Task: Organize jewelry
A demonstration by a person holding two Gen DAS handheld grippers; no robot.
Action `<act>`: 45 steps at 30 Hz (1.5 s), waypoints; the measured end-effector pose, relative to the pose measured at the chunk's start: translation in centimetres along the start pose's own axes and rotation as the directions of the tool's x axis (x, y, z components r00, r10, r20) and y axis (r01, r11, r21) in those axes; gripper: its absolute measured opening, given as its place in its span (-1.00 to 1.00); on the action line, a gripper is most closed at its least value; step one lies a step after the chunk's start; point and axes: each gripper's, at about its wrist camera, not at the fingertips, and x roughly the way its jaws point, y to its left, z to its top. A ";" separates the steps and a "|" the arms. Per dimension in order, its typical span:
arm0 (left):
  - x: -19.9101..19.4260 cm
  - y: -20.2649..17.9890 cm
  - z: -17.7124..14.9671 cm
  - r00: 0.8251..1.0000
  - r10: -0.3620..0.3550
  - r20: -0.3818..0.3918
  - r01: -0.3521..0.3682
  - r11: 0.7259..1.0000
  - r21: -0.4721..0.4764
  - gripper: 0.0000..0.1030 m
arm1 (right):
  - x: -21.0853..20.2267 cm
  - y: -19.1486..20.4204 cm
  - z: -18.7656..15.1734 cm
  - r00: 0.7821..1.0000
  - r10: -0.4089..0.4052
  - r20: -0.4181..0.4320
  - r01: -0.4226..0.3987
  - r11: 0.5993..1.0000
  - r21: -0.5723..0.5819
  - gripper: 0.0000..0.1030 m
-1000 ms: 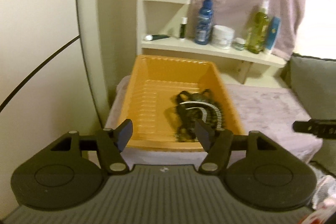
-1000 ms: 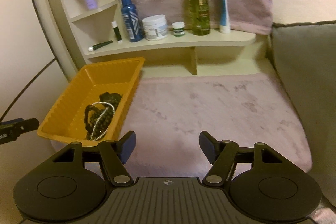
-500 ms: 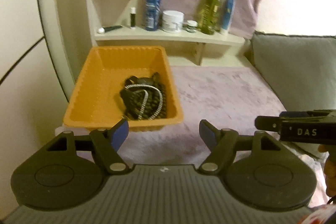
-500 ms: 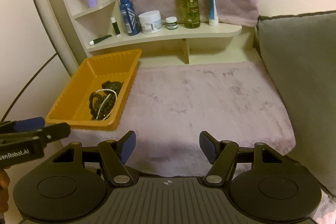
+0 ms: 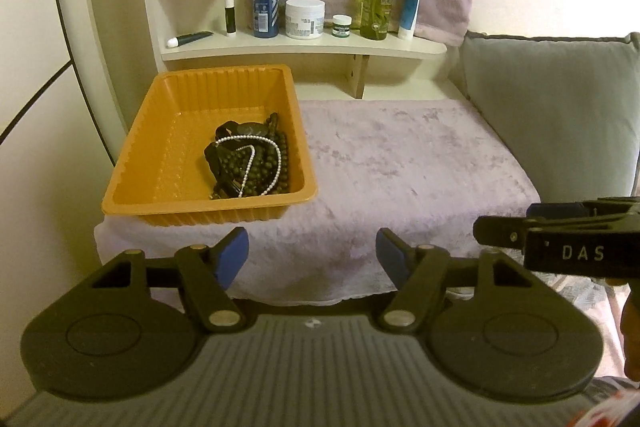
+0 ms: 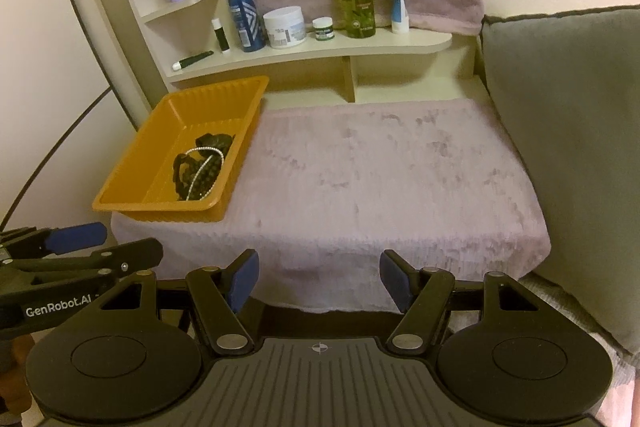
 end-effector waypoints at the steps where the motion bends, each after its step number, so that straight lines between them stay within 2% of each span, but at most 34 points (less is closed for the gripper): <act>1: 0.0 0.0 0.0 1.000 0.000 0.002 0.000 1.000 -0.001 0.33 | 0.0 0.0 0.0 1.000 -0.001 -0.002 0.001 1.000 0.001 0.30; 45: -0.4 0.2 0.4 1.000 -0.006 0.023 0.006 1.000 -0.004 0.33 | 0.0 0.3 0.1 1.000 0.000 0.009 0.000 1.000 0.002 0.30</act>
